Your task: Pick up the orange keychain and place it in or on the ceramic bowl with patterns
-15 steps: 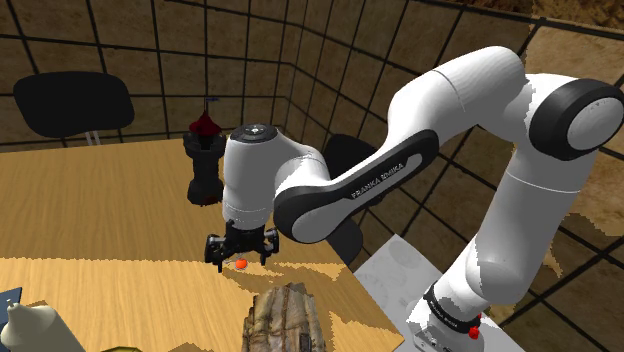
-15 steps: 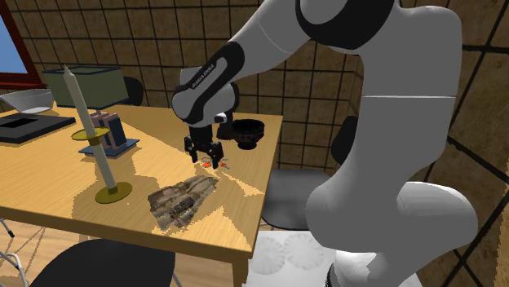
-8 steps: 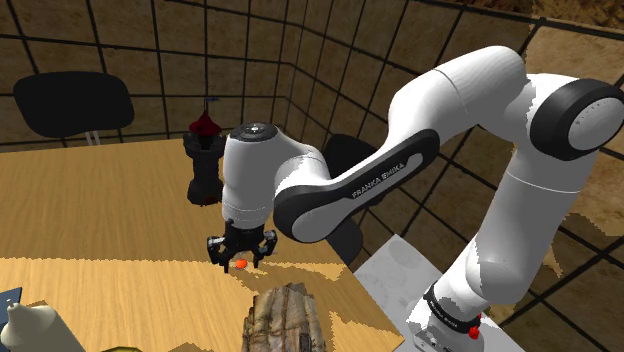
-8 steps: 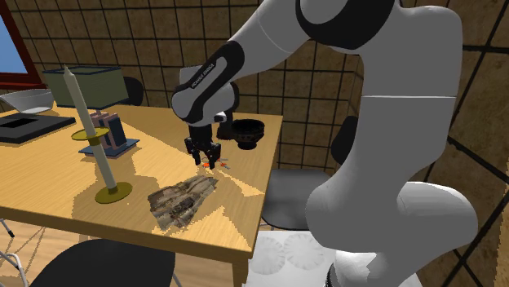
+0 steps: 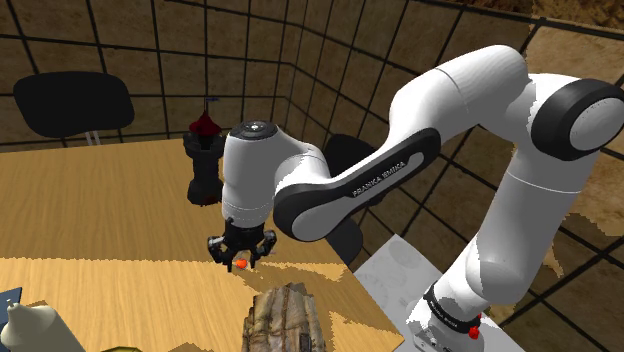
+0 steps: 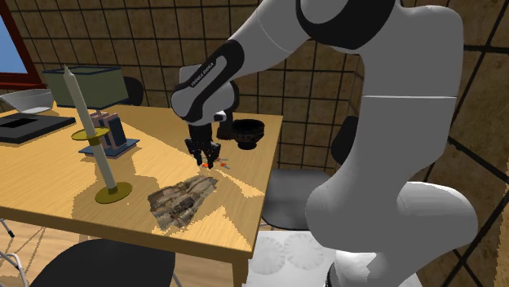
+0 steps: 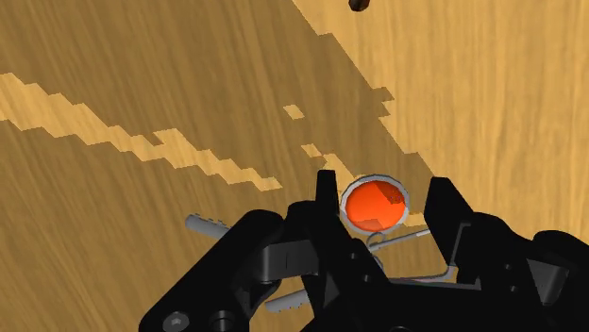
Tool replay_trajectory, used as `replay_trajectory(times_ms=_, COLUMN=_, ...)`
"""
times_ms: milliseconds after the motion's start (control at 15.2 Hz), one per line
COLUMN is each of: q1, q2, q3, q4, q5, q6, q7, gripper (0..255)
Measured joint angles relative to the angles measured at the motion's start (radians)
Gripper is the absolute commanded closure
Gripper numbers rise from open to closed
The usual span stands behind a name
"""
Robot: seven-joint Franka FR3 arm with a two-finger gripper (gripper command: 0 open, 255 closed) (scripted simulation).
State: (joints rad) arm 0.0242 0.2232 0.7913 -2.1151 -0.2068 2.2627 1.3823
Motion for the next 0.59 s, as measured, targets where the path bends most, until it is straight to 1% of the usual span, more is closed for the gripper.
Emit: replay_trajectory(times_ms=594, q1=-0.028, q2=-0.078, q3=0.026, q4=0.036, q5=0.083, q6=-0.092, q7=-0.057, gripper=255)
